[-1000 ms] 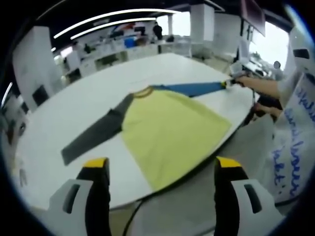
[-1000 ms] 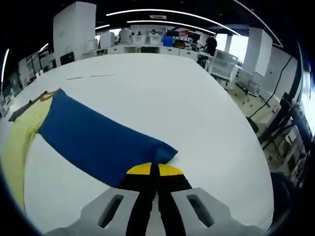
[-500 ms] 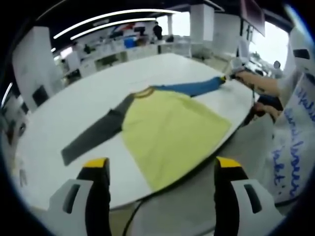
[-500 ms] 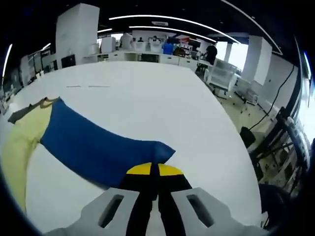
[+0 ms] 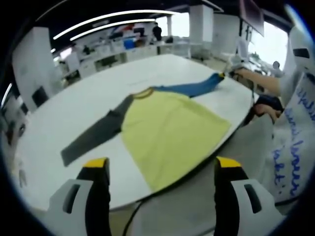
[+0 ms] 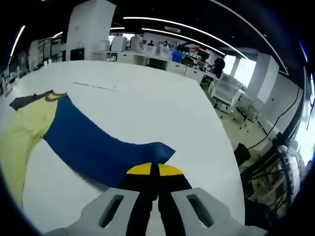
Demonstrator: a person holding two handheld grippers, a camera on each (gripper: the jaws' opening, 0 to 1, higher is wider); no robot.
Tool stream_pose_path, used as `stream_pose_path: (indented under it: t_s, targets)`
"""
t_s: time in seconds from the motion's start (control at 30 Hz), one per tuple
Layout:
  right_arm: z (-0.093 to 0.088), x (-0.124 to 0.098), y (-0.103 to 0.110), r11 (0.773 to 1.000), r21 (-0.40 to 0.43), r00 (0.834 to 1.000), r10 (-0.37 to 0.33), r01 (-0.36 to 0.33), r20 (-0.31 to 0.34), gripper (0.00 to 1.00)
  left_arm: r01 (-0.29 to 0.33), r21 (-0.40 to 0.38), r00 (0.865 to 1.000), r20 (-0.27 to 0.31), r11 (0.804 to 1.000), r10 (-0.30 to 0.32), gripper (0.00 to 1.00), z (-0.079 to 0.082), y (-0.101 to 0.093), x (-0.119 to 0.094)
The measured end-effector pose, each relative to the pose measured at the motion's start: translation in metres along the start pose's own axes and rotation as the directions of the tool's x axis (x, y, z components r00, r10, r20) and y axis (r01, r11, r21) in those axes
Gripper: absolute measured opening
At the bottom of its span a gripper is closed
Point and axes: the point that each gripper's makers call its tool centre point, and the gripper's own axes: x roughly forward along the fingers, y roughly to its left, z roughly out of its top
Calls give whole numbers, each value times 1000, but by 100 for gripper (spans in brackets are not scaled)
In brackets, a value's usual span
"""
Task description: Fold the garment on the visible template until the final outline fits inside the template.
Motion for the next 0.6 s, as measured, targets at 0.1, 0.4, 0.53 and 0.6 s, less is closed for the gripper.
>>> stream_pose_path:
  t_s: [0.1, 0.4, 0.53, 0.6]
  targets:
    - [8, -3, 1, 1000, -12, 1000, -1, 1, 11, 2, 1, -6, 1000, 5, 1000, -1, 83, 0, 0, 0]
    - [36, -11, 22, 997, -68, 997, 35, -31, 65, 2, 3, -11, 1000, 7, 1000, -3, 83, -3, -1, -2]
    - [46, -9, 32, 995, -83, 995, 55, -48, 79, 2, 2, -12, 1000, 15, 1000, -2, 83, -4, -1, -3]
    - [52, -10, 38, 995, -76, 993, 71, -64, 90, 2, 0, -14, 1000, 17, 1000, 0, 84, -4, 0, -4]
